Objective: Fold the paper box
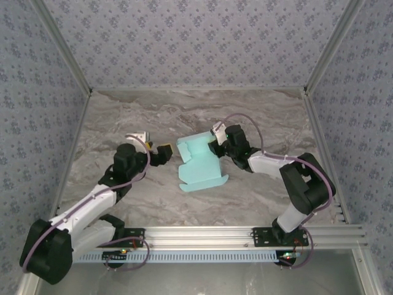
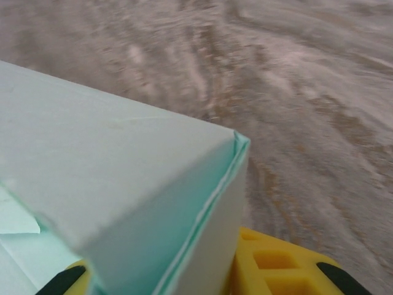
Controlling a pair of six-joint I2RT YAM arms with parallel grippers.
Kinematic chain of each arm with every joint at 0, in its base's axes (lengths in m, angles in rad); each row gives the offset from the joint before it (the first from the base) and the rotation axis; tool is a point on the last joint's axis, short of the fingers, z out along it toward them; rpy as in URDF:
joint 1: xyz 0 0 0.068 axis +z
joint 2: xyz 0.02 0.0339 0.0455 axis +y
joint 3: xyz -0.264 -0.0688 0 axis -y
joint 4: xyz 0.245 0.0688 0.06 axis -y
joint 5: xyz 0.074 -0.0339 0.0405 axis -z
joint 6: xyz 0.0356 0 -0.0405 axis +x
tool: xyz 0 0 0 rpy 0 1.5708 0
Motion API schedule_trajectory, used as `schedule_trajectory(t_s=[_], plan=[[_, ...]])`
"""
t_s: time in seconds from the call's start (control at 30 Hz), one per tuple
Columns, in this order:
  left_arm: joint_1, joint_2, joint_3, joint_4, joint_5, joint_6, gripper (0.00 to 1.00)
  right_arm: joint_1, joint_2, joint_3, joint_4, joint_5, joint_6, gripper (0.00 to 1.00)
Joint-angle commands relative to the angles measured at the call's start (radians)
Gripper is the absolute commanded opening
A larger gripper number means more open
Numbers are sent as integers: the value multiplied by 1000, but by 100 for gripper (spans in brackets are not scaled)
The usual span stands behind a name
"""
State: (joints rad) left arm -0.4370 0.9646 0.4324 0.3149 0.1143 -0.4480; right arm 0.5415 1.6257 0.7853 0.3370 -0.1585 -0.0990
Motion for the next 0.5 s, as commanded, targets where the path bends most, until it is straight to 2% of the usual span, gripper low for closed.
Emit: schedule_trajectory(t_s=[0.0, 0.13, 0.27, 0.47], plan=[[12, 3, 20, -48, 1, -51, 99, 21, -9, -1, -50, -221, -135, 31], [12, 76, 35, -35, 56, -66, 99, 64, 37, -20, 24, -142, -175, 38], [-8, 130, 31, -34, 90, -14, 91, 103, 44, -65, 130, -21, -175, 47], [-104, 186, 39, -53, 29, 64, 89, 107, -6, -149, 225, 51, -155, 57]])
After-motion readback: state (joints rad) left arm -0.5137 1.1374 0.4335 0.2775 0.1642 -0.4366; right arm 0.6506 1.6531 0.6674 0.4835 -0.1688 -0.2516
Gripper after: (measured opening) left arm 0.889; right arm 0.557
